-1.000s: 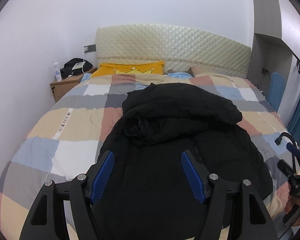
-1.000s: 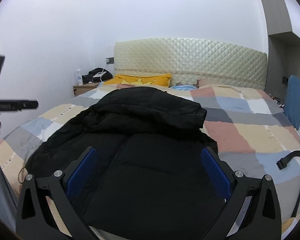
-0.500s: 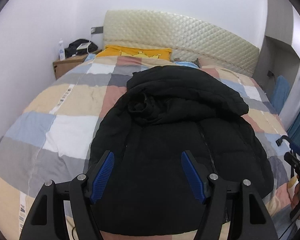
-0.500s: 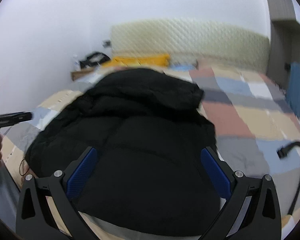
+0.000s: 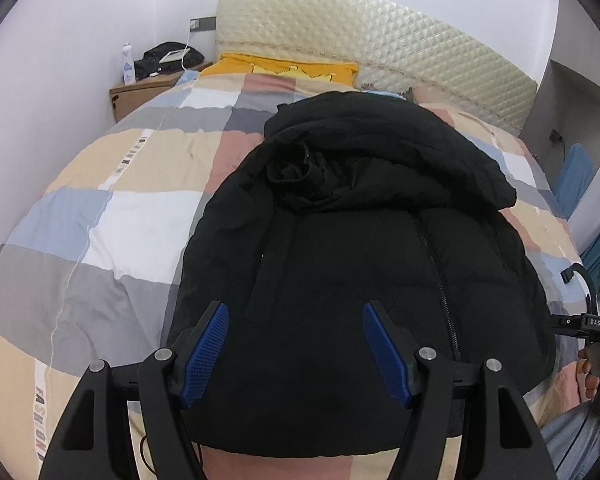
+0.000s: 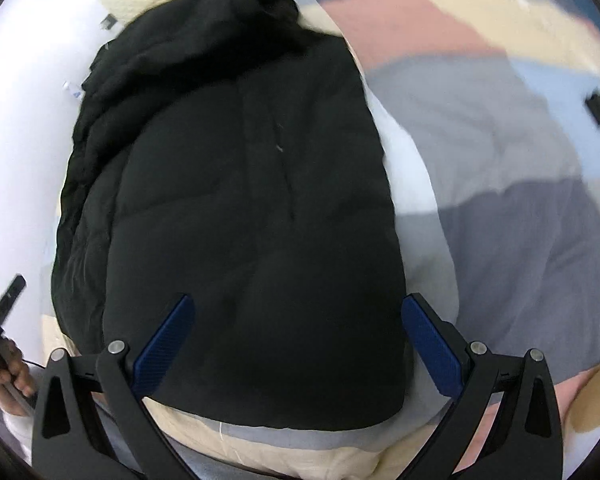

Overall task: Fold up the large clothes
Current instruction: 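Bring both tools to the jacket hem, then grasp the jacket hem with the right tool while the left tool grasps it too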

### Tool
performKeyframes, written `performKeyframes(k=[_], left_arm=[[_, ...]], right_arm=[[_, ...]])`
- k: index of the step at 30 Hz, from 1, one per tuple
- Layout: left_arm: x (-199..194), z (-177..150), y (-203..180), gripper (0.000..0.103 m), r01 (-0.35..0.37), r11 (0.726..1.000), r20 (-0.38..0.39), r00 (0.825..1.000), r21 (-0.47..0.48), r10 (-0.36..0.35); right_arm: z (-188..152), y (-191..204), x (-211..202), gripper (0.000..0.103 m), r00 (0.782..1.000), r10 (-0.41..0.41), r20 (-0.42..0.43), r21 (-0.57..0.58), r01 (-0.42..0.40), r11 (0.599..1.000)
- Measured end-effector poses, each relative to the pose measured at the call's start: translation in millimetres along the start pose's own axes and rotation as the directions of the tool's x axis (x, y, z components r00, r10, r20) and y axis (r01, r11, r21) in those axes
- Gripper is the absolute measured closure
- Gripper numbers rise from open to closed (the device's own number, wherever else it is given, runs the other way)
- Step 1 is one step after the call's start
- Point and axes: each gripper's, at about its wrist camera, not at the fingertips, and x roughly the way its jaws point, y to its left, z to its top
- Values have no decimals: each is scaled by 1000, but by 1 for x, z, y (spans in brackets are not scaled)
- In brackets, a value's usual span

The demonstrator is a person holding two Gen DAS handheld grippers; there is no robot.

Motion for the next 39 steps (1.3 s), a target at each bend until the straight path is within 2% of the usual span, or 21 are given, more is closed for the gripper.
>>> performKeyframes(k=[4,9,13,17,18,19,23,25,26,28,30,32,34,35,39], left_arm=[[8,-1,1,34,-13,1000,-34,999,-12,13],[20,-1,10,34,-3,999,-81,997,-54,-1],[27,-2,17,34,13,996,-117,993,-89,-23],[31,-4,17,34,9,995,-140,990,-95,-23],[32,-4,16,34,10,996,-144,989,-87,-22],[32,-5,13,34,6,997,-146,989,-74,-16],[33,-5,8,34,-12,999,-149,989,-40,6],[34,-5,8,34,-17,999,-152,988,-41,10],[35,-5,9,34,-18,999,-157,988,-43,11],[36,-6,9,34,-22,999,-163,986,-47,14],[37,-6,11,34,-24,998,-166,986,-50,16],[37,-6,11,34,-24,998,-166,986,-54,14],[37,-6,11,34,-25,998,-168,986,-56,15],[37,-6,11,34,-25,998,-169,985,-55,15],[40,-6,13,34,-3,998,-183,983,-66,-9]], right_arm=[[3,-21,16,0,997,37,-66,68,-32,997],[0,-33,42,0,974,160,-159,155,-136,979],[-2,-16,35,6,969,197,-147,108,-182,977],[-3,-6,18,25,959,274,-69,95,-267,959],[-2,-6,11,34,952,304,-42,91,-299,950],[-1,-4,1,36,931,364,1,81,-363,928],[-3,12,-28,37,872,480,96,-14,-481,877],[-4,18,-32,38,862,495,105,-38,-494,869],[-4,20,-31,38,867,489,97,-40,-488,872],[-7,12,-26,37,891,448,72,-13,-448,894],[-8,5,-12,36,922,383,52,63,-386,920],[-12,-4,-1,36,934,356,32,130,-357,925],[-15,-6,9,36,962,275,-1,152,-271,950],[-17,-7,13,36,969,245,-13,164,-240,957],[-20,-8,26,21,979,198,-39,204,-186,961]])
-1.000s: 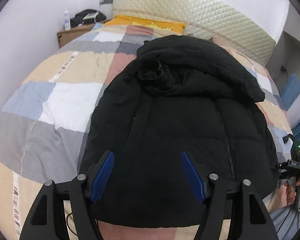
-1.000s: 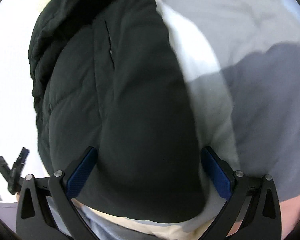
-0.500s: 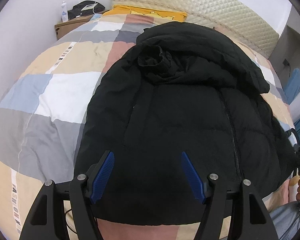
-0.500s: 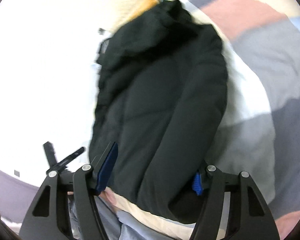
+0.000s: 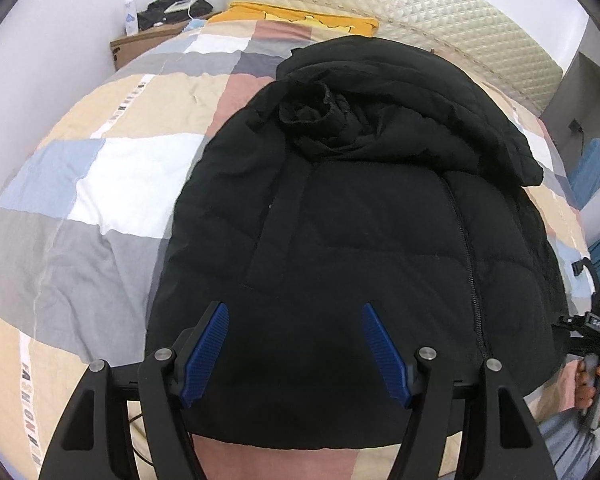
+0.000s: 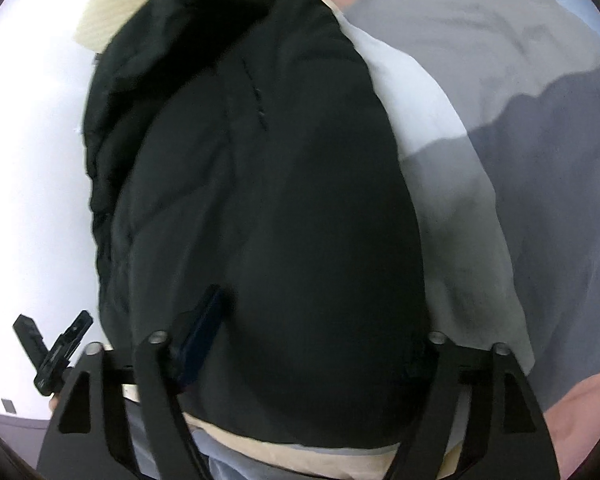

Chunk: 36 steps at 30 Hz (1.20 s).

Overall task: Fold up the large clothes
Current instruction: 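Grasp the jacket hem with the right tool while the left tool grasps it too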

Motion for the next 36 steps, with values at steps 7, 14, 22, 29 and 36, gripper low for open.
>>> performKeyframes(k=[7,14,22,29,36], left_arm=[[3,0,6,34,37,999,-15,999,-33,-37],[-1,9,33,34,148,978,-37,987,-145,-155],[14,36,102,27,177,924,-138,962,-338,-235],[63,21,151,16,153,863,-258,917,-482,-306],[98,18,128,13,292,799,-317,804,-526,-503]], right_arm=[[-4,26,9,10,997,71,-14,-122,-72,990],[-7,47,-6,79,992,100,74,-187,-85,979],[-6,38,-23,83,982,157,102,-190,-136,972],[-2,14,-27,83,985,158,70,-108,-150,983],[-1,8,-22,82,983,172,57,-55,-169,984]])
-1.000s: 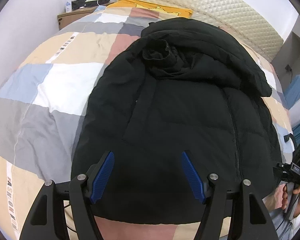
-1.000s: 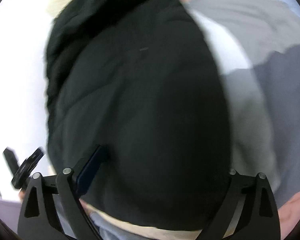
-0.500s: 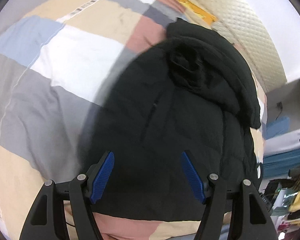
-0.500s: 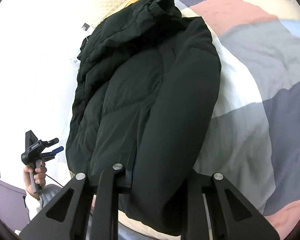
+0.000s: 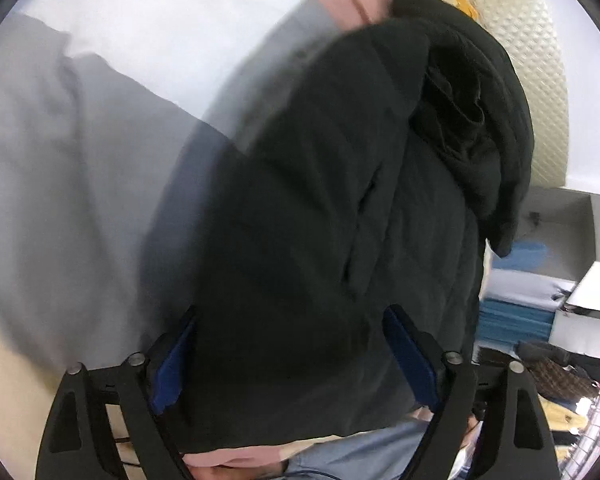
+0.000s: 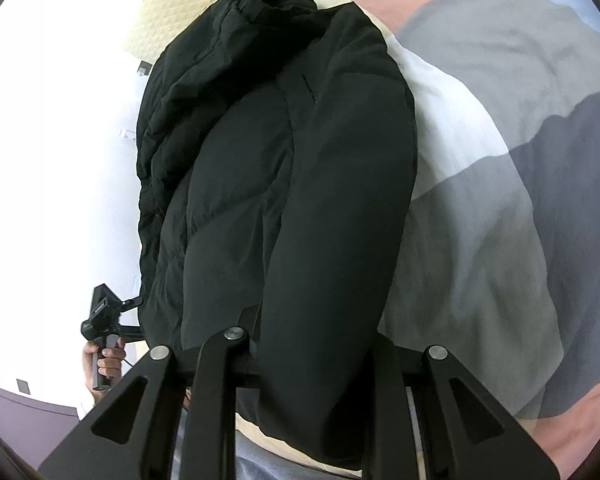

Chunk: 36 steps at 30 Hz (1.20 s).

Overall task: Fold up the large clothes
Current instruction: 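Grasp the jacket hem with the right tool while the left tool grasps it too, then lift the hem with both tools and fold it toward the hood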

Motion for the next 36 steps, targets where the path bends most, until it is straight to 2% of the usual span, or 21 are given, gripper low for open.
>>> performKeyframes(k=[3,6,9,10,11,12,15,17,19,21,22,23,25,27,29,31,32,34,36], left_arm=[[0,-2,-3,13,24,1000,-7,1000,10,-24],[-3,-5,-14,13,116,993,-1,993,34,-116],[-21,-9,-28,13,249,964,36,967,90,-253],[-24,-11,-31,13,266,958,44,961,108,-272],[-24,-11,-31,13,257,959,46,963,118,-264],[-21,-11,-32,13,220,968,38,973,120,-226],[1,-8,-26,13,77,994,0,997,75,-78],[6,-4,-12,14,19,999,-15,1000,27,-19],[7,-3,-7,14,30,1000,-10,999,-8,-30],[8,-4,-13,14,7,1000,-13,1000,19,-7],[11,-8,-25,14,-16,998,-27,999,67,17],[13,-10,-32,14,-5,995,-34,999,104,9],[11,-16,-53,14,56,979,-36,998,195,-50],[9,-23,-76,14,88,949,-33,996,302,-82],[14,-25,-82,21,46,939,-28,999,340,-38],[19,-24,-79,49,-27,939,-22,999,344,36],[21,-22,-78,55,-47,941,-19,998,336,57],[20,-22,-69,78,-69,943,-9,997,325,76],[15,-23,-66,83,-82,947,8,996,310,84]], right_arm=[[1,-2,2,81,1000,-4,-8,12,4,1000],[1,-8,7,79,1000,-3,-27,44,5,999],[1,-13,8,77,999,4,-34,69,-2,998],[1,-13,8,76,999,3,-33,70,-1,998],[0,-12,8,74,999,-1,-34,68,3,998],[0,-12,9,70,999,-7,-36,67,10,998],[-1,-15,14,61,996,-68,-51,75,72,995],[-1,-17,16,59,995,-84,-58,81,89,993],[-1,-16,16,57,993,-100,-56,78,104,991],[-1,-15,17,55,994,-97,-54,79,101,992],[0,-15,18,54,995,-84,-55,81,89,993],[1,-13,17,57,997,-62,-50,76,66,995],[2,-8,12,64,999,-27,-29,57,28,998],[3,1,2,72,1000,17,9,24,-17,1000],[1,10,-4,78,999,26,32,-16,-26,1000],[-1,15,-7,83,998,-17,53,-50,19,999],[-1,14,-7,84,998,-28,54,-45,30,999],[-2,11,-8,86,997,-40,64,-40,43,998],[-3,13,-13,88,995,-43,91,-49,47,998]])
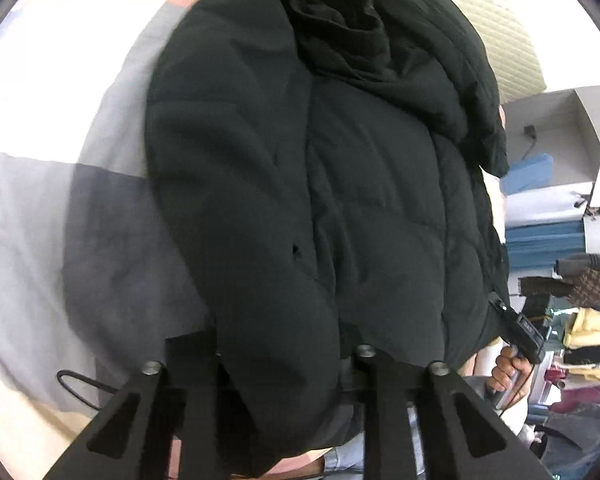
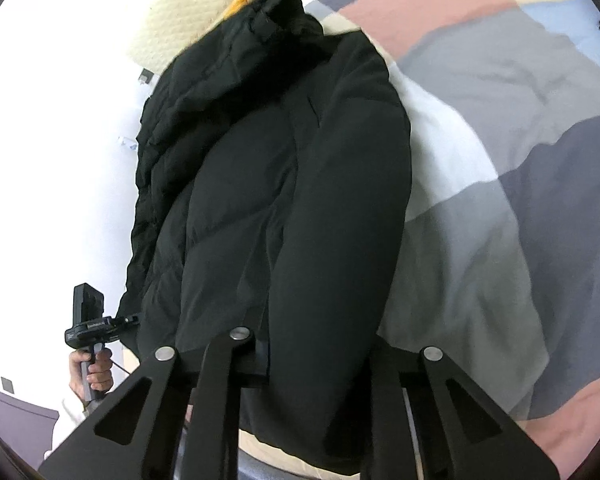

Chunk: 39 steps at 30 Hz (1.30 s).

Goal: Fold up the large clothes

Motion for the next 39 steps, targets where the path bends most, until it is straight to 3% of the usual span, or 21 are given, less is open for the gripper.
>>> performKeyframes(k=[4,9,15,20,23,32,37,39], left_arm=[[-15,-7,-3,92,-2,1000,73,997,28,0],[-39,-16,-19,94,37,999,178,983,26,-41],[-106,-28,-24,96,51,996,267,961,66,-67],[-156,-40,-28,97,79,993,316,943,90,-104],[-182,-49,-36,97,74,991,334,937,108,-107],[-248,-89,-65,98,88,980,419,895,178,-157],[-262,-114,-81,98,56,974,429,891,221,-149],[-271,-122,-84,98,74,971,433,886,227,-168]], right_arm=[[-2,4,-9,90,999,-3,48,0,3,1000],[-6,4,-29,91,995,40,93,34,-43,998],[-11,19,-74,93,980,80,181,-21,-77,997],[-24,38,-116,93,956,163,244,-52,-155,987],[-34,49,-140,92,931,228,285,-62,-219,974],[-61,81,-190,92,867,341,365,-105,-325,940],[-73,89,-215,92,863,326,386,-111,-308,945],[-75,90,-222,92,861,329,387,-113,-310,944]])
